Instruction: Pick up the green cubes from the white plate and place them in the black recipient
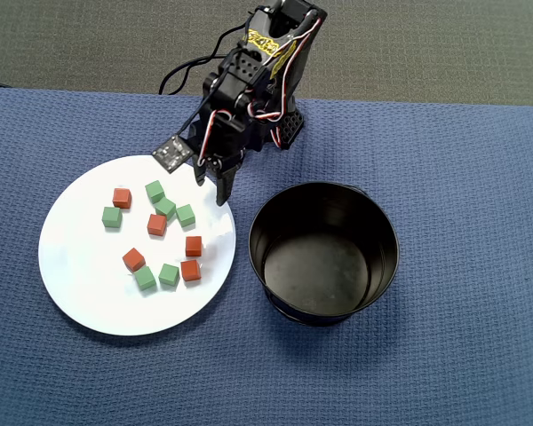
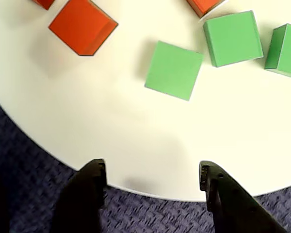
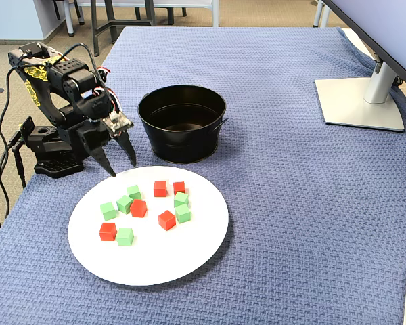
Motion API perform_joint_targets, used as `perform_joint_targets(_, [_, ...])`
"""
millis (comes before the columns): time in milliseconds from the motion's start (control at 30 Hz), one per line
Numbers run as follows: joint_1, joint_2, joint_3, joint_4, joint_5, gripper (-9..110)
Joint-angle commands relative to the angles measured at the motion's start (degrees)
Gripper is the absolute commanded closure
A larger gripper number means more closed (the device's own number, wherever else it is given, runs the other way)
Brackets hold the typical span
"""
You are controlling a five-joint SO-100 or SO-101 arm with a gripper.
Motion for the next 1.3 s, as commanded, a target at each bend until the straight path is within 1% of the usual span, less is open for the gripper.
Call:
perform_joint_targets(0, [1.93,-5.01,-4.22,-5.01,-1.49,79])
perform_joint_targets(100, [2.55,-8.26,-4.83,-7.65,-0.44,78])
perform_joint_targets(200, [2.64,-10.72,-5.27,-11.78,5.10,78])
perform_joint_targets(333, [2.64,-13.54,-6.94,-12.66,12.22,80])
perform_joint_targets(567, [2.29,-16.61,-7.38,-14.59,17.49,83])
perform_joint_targets(1267, [3.16,-27.33,-11.69,-19.42,15.73,85])
